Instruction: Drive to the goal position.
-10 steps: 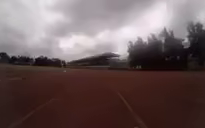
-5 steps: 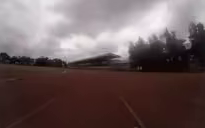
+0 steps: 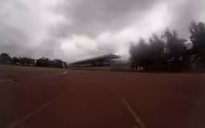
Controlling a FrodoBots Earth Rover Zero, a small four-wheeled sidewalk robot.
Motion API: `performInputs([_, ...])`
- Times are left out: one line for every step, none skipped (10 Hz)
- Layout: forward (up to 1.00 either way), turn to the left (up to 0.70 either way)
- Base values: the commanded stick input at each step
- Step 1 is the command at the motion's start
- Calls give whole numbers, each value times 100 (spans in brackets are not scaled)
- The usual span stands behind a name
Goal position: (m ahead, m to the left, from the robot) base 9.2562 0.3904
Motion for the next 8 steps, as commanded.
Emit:
performInputs([70, 0])
performInputs([70, 0])
performInputs([70, 0])
performInputs([70, 0])
performInputs([70, 0])
performInputs([70, 0])
performInputs([70, 0])
performInputs([70, 0])
